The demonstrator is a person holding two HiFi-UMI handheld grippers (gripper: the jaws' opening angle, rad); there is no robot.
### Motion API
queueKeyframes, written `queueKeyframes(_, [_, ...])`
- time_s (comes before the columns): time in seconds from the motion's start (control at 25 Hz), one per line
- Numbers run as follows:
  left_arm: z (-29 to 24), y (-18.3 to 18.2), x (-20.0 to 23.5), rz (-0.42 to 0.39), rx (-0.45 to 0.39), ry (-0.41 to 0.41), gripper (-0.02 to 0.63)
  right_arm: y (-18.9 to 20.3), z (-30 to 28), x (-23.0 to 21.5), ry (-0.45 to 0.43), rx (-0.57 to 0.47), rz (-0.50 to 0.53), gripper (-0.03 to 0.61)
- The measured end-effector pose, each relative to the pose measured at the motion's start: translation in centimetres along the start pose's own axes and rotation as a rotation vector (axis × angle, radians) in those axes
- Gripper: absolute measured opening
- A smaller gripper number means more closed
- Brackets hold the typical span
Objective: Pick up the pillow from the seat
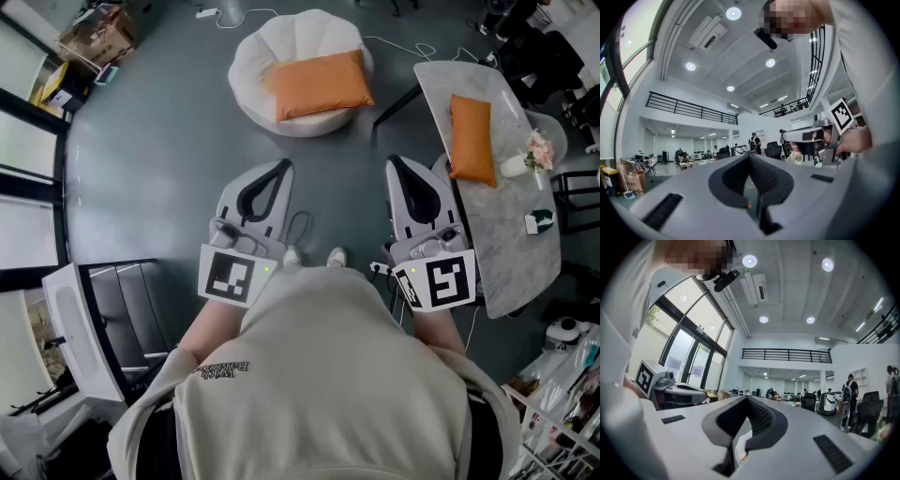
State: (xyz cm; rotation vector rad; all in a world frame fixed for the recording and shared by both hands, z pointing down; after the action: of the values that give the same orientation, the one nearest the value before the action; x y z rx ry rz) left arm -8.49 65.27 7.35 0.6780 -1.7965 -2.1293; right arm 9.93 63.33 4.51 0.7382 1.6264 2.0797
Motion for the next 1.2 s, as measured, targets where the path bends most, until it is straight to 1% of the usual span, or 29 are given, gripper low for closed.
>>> queueKeyframes(0.24, [-0.4,-0.5,0.1,0.021,-0.008,-0.003,0.008,-0.8,-0.4,-0.2,-0.004,-0.036,0.0,0.008])
queueKeyframes(0.36, [-0.9,-0.7,-0.2,-0.004,-0.01,-0.001,0.008,-0.5,-0.5,-0.6,-0.005,-0.035,-0.001,0.008])
queueKeyframes(0.52, [-1.2,-0.4,-0.3,0.0,0.0,-0.003,0.008,-0.2,-0.5,-1.1,0.004,-0.038,-0.02,0.008])
queueKeyframes(0.76, [-2.3,0.3,-0.6,0.002,0.017,-0.017,0.008,0.9,-0.1,-2.5,0.005,-0.015,-0.034,0.008])
queueKeyframes(0.92, [-3.1,0.9,-1.0,0.009,0.03,-0.03,0.008,2.0,-0.3,-3.4,-0.013,0.015,-0.04,0.008])
queueKeyframes(1.2, [-5.0,1.9,-2.1,0.0,0.045,-0.069,0.008,3.2,0.1,-5.8,-0.051,0.029,-0.042,0.008])
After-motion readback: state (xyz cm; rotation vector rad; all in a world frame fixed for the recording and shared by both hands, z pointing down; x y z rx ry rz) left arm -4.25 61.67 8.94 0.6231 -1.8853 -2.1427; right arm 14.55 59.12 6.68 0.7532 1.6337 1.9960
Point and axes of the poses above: the fingertips, and each gripper's own axes: z backward along the fingers, x to its left, y out of its underside, the point moved 5 cm from there along z, backward along the fingers, and after that the axes turned 6 degrees about -x, right-handed, at the moved point
